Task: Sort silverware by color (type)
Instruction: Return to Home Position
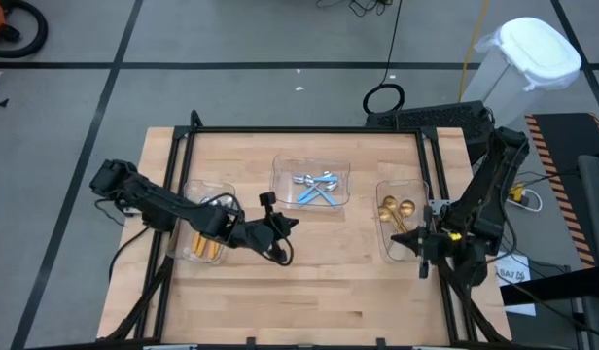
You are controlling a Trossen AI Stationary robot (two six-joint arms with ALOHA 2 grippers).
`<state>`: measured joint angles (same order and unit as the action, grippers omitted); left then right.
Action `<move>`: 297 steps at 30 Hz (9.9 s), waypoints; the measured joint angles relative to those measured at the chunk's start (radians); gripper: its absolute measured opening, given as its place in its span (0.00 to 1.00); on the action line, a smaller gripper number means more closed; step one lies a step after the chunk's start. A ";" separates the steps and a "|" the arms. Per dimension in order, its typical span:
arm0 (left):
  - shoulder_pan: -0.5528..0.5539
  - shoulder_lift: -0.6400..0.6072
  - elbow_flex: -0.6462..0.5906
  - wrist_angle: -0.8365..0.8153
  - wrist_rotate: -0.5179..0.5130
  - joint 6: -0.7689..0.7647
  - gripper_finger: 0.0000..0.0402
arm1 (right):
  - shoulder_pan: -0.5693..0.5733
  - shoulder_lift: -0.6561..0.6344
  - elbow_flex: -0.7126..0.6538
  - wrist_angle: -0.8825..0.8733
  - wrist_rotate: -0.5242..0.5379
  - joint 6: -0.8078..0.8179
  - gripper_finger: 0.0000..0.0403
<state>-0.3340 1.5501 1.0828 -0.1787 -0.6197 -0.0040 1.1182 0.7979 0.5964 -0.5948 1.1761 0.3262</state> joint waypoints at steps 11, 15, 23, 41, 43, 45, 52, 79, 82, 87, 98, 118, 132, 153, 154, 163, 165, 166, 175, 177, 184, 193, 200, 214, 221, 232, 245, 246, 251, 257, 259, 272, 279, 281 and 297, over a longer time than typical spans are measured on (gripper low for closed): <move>0.043 0.000 0.000 0.061 0.103 0.074 0.00 | -0.098 -0.193 -0.104 0.194 -0.212 -0.260 0.00; 0.045 0.014 0.000 0.128 0.158 0.104 0.00 | -0.144 -0.240 -0.141 0.295 -0.316 -0.372 0.00; 0.043 0.066 -0.003 0.208 0.292 0.155 0.00 | -0.231 -0.327 -0.219 0.464 -0.491 -0.523 0.00; 0.068 -0.257 -0.478 0.525 0.368 0.126 0.00 | -0.350 -0.543 -0.356 0.466 -0.656 -0.497 0.00; 0.066 -0.337 -0.529 0.528 0.368 0.126 0.00 | -0.366 -0.567 -0.371 0.466 -0.687 -0.499 0.00; 0.065 -0.415 -0.573 0.528 0.368 0.129 0.00 | -0.385 -0.586 -0.383 0.474 -0.711 -0.500 0.00; 0.065 -0.679 -0.691 0.487 0.365 0.134 0.00 | -0.451 -0.630 -0.412 0.478 -0.844 -0.497 0.00; 0.065 -1.048 -0.700 0.095 0.351 0.090 0.00 | -0.682 -0.709 -0.555 0.657 -1.080 -0.584 0.00; 0.065 -1.070 -0.714 0.090 0.350 0.080 0.00 | -0.707 -0.708 -0.557 0.652 -1.138 -0.577 0.00; 0.065 -1.162 -0.803 0.110 0.350 0.069 0.00 | -0.743 -0.708 -0.558 0.643 -1.155 -0.565 0.00; 0.065 -1.425 -0.984 0.136 0.385 0.050 0.00 | -0.773 -0.708 -0.559 0.627 -1.157 -0.545 0.00; 0.096 -1.534 -1.062 0.191 0.445 0.142 0.00 | -0.901 -0.708 -0.560 0.623 -1.175 -0.572 0.00; 0.168 -1.534 -1.062 0.181 0.490 0.160 0.00 | -1.054 -0.710 -0.582 0.649 -1.245 -0.581 0.00; 0.190 -1.532 -1.062 0.175 0.516 0.103 0.00 | -1.071 -0.796 -0.581 0.618 -1.194 -0.611 0.00; 0.190 -1.532 -1.062 0.175 0.516 0.106 0.00 | -1.071 -0.796 -0.581 0.618 -1.199 -0.608 0.00; 0.206 -1.531 -1.063 0.174 0.517 0.123 0.00 | -1.071 -0.795 -0.581 0.625 -1.205 -0.606 0.00; 0.224 -1.531 -1.063 0.172 0.531 0.126 0.00 | -1.071 -0.795 -0.581 0.623 -1.204 -0.604 0.00; 0.235 -1.531 -1.063 0.170 0.544 0.130 0.00 | -1.071 -0.795 -0.581 0.623 -1.204 -0.603 0.00; 0.338 -1.531 -1.065 0.165 0.685 0.131 0.00 | -1.071 -0.795 -0.581 0.625 -1.204 -0.601 0.02; 0.333 -1.531 -1.065 0.168 0.697 0.130 0.00 | -1.071 -0.795 -0.581 0.625 -1.204 -0.601 0.02; 0.264 -1.531 -1.065 0.170 0.698 0.162 0.00 | -1.071 -0.795 -0.581 0.625 -1.204 -0.601 0.02; 0.281 -1.532 -1.075 0.195 0.682 0.208 0.00 | -1.071 -0.795 -0.581 0.627 -1.204 -0.601 0.02; 0.307 -1.531 -1.075 0.194 0.681 0.157 0.00 | -1.071 -0.795 -0.581 0.627 -1.204 -0.601 0.02; 0.307 -1.510 -1.075 0.192 0.650 0.130 0.00 | -1.070 -0.795 -0.581 0.627 -1.203 -0.601 0.02; 0.307 -1.510 -1.075 0.192 0.648 0.129 0.00 | -1.071 -0.795 -0.581 0.627 -1.203 -0.601 0.02; 0.307 -1.510 -1.075 0.191 0.647 0.130 0.00 | -1.070 -0.795 -0.581 0.627 -1.203 -0.601 0.02; 0.307 -1.510 -1.074 0.191 0.645 0.130 0.00 | -1.071 -0.795 -0.581 0.627 -1.203 -0.601 0.02; 0.307 -1.510 -1.074 0.191 0.645 0.130 0.00 | -1.071 -0.795 -0.581 0.627 -1.203 -0.601 0.02; 0.307 -1.510 -1.074 0.191 0.645 0.130 0.00 | -1.071 -0.795 -0.581 0.627 -1.203 -0.601 0.02; 0.307 -1.510 -1.074 0.190 0.645 0.130 0.00 | -1.071 -0.795 -0.581 0.627 -1.203 -0.601 0.02; 0.307 -1.510 -1.074 0.190 0.645 0.130 0.00 | -1.071 -0.795 -0.581 0.627 -1.203 -0.601 0.02; 0.307 -1.510 -1.074 0.190 0.645 0.130 0.00 | -1.071 -0.795 -0.581 0.627 -1.203 -0.601 0.02; 0.306 -1.510 -1.074 0.190 0.645 0.130 0.00 | -1.071 -0.795 -0.581 0.627 -1.203 -0.601 0.02; 0.307 -1.510 -1.074 0.190 0.645 0.130 0.00 | -1.071 -0.795 -0.581 0.627 -1.203 -0.601 0.02; 0.306 -1.510 -1.074 0.190 0.645 0.130 0.00 | -1.071 -0.795 -0.581 0.627 -1.203 -0.601 0.02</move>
<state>-0.0277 0.0399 0.0088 0.0116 0.0257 0.1257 0.0476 0.0032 0.0154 0.0326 -0.0273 -0.2745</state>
